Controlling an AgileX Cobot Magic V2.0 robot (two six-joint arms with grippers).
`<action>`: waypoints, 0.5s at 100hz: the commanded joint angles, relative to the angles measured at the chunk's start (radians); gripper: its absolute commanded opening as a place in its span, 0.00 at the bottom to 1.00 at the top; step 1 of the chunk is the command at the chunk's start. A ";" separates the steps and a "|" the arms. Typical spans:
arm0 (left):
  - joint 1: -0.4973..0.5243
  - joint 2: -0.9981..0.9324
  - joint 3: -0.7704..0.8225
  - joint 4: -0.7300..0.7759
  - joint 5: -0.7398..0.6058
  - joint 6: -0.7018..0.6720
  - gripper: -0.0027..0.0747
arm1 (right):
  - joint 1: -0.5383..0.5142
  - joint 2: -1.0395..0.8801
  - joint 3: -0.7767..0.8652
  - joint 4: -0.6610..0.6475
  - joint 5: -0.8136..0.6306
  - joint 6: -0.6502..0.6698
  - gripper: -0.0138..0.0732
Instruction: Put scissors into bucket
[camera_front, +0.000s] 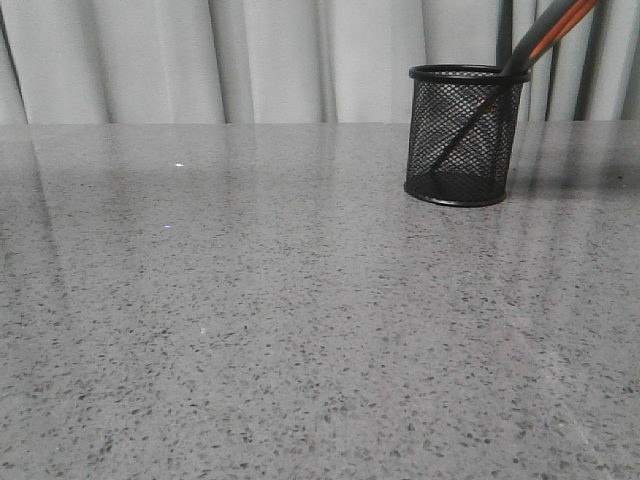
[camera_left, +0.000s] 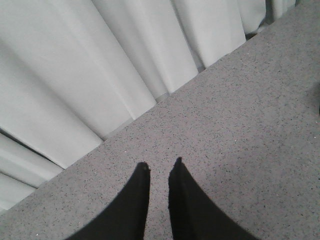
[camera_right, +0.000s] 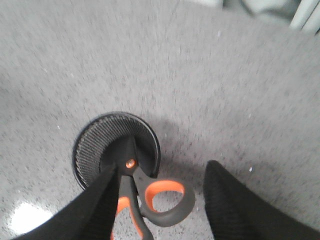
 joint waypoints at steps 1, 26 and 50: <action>0.002 -0.026 -0.032 -0.029 -0.052 -0.009 0.14 | -0.005 -0.083 -0.036 0.004 -0.088 0.002 0.55; 0.002 -0.040 -0.032 -0.038 -0.050 -0.009 0.01 | -0.005 -0.179 -0.034 0.065 -0.168 0.002 0.28; 0.002 -0.133 0.047 -0.045 -0.154 -0.043 0.01 | -0.005 -0.306 0.154 0.146 -0.378 0.002 0.08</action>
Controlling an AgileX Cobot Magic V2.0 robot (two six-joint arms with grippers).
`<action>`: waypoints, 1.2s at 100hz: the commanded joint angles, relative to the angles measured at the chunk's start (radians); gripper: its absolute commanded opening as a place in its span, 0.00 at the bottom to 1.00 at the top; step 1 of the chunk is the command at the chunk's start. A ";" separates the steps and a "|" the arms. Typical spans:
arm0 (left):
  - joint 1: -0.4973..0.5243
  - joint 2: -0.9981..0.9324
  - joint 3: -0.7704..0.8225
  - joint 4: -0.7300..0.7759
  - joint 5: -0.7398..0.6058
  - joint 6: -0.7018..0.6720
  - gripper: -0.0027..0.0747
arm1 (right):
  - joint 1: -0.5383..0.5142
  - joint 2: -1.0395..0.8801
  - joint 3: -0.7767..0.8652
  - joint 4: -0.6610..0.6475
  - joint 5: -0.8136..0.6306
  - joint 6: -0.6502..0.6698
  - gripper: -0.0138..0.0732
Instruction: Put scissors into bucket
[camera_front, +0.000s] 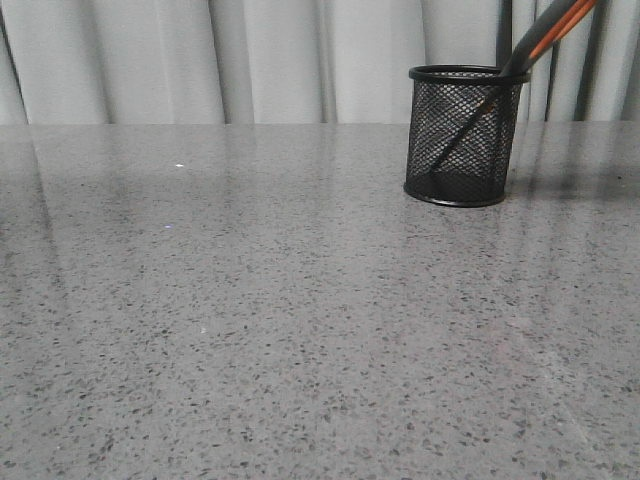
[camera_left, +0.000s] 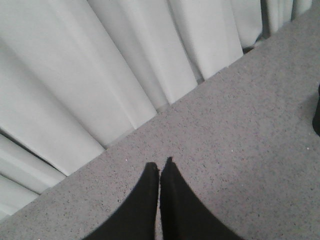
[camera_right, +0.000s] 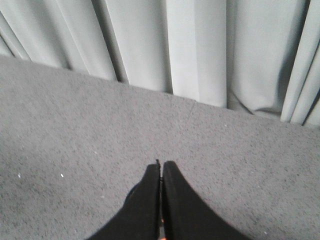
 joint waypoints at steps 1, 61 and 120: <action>0.002 -0.075 0.038 -0.031 -0.142 -0.024 0.01 | -0.005 -0.085 0.079 0.038 -0.183 0.002 0.08; 0.002 -0.740 1.160 -0.095 -1.078 -0.049 0.01 | -0.005 -0.684 1.032 0.038 -0.953 0.002 0.08; 0.002 -1.029 1.510 -0.297 -1.181 -0.049 0.01 | -0.005 -0.974 1.384 0.038 -0.977 0.002 0.08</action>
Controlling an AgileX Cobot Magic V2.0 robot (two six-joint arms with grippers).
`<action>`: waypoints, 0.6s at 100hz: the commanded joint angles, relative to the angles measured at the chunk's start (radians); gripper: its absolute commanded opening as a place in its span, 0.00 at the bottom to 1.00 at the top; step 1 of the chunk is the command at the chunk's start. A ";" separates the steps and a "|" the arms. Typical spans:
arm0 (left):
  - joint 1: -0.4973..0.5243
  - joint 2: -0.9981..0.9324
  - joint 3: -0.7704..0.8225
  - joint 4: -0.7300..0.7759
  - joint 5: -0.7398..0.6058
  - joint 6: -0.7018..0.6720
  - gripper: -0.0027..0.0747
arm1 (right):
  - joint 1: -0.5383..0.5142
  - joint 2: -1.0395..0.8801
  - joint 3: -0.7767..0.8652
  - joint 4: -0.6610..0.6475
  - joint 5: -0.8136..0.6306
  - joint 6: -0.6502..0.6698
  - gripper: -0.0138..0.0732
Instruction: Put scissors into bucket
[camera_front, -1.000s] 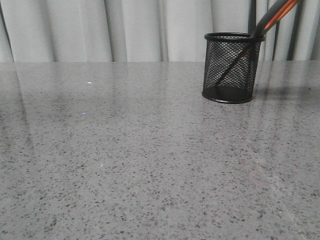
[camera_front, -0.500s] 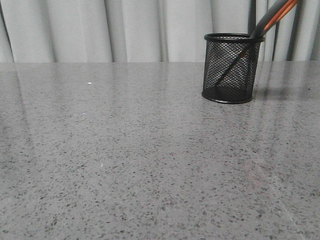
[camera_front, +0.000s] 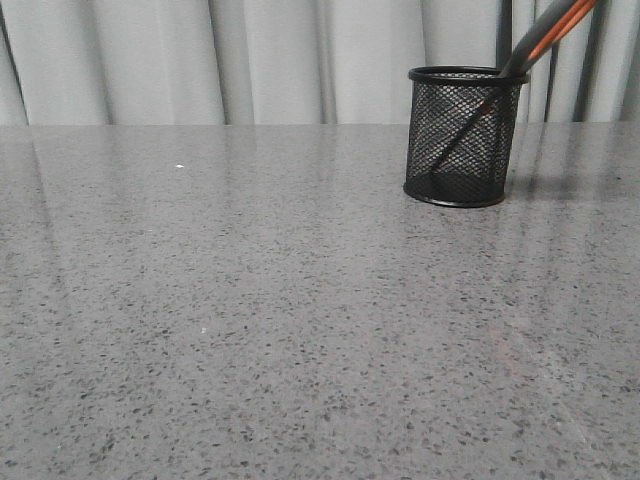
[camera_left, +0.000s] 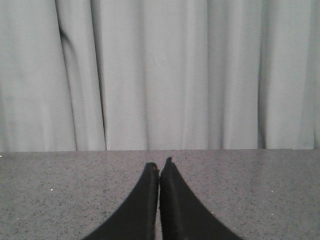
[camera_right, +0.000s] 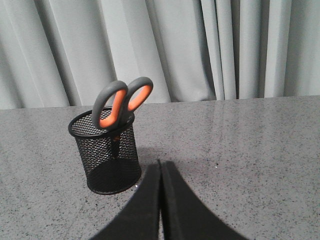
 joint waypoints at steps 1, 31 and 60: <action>0.002 0.006 -0.026 -0.015 -0.072 -0.011 0.01 | -0.005 0.003 -0.026 0.006 -0.092 0.000 0.08; 0.002 0.006 -0.026 -0.015 -0.072 -0.011 0.01 | -0.005 0.003 -0.026 0.006 -0.073 0.000 0.08; 0.002 0.006 -0.026 -0.015 -0.072 -0.011 0.01 | -0.005 0.003 -0.026 0.006 -0.073 0.000 0.08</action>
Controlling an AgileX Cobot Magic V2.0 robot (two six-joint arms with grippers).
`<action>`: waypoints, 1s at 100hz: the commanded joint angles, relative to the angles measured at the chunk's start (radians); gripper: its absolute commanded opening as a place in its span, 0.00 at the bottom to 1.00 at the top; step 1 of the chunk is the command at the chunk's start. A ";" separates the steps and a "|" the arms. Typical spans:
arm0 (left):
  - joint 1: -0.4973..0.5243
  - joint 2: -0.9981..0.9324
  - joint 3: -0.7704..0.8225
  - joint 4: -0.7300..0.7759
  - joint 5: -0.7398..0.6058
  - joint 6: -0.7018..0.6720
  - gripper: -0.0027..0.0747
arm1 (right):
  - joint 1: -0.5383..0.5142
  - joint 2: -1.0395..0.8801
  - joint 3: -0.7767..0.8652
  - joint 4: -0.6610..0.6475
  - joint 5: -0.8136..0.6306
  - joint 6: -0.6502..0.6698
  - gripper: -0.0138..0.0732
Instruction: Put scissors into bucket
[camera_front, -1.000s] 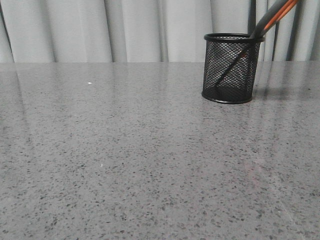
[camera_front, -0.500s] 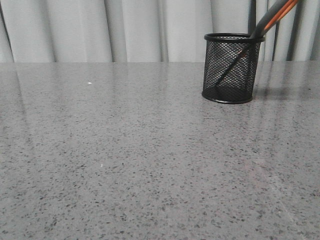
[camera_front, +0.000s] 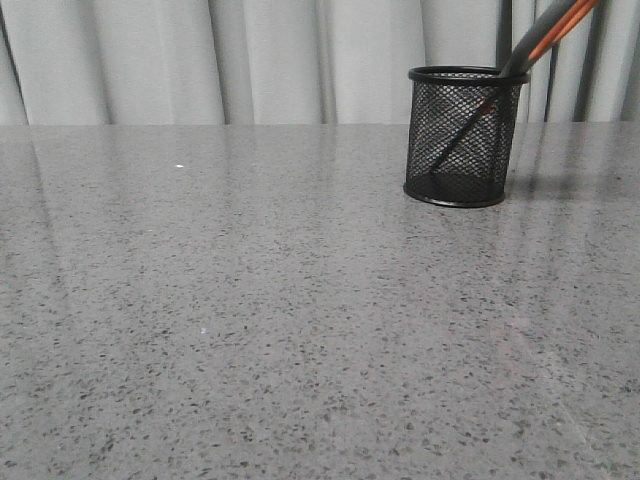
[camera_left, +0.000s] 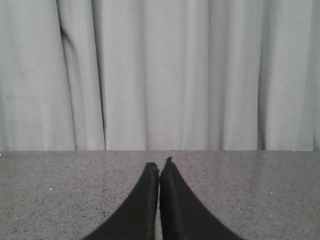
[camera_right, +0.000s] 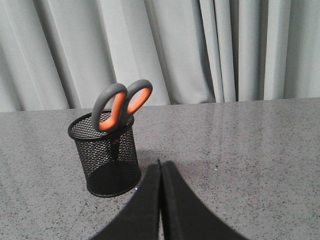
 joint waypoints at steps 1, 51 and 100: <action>0.002 0.008 -0.027 -0.007 -0.068 -0.011 0.01 | -0.005 0.005 -0.026 0.006 -0.067 -0.002 0.08; 0.002 -0.012 0.014 0.359 -0.061 -0.168 0.01 | -0.005 0.005 -0.026 0.006 -0.067 -0.002 0.08; 0.036 -0.241 0.292 0.522 0.001 -0.456 0.01 | -0.005 0.005 -0.026 0.006 -0.069 -0.002 0.08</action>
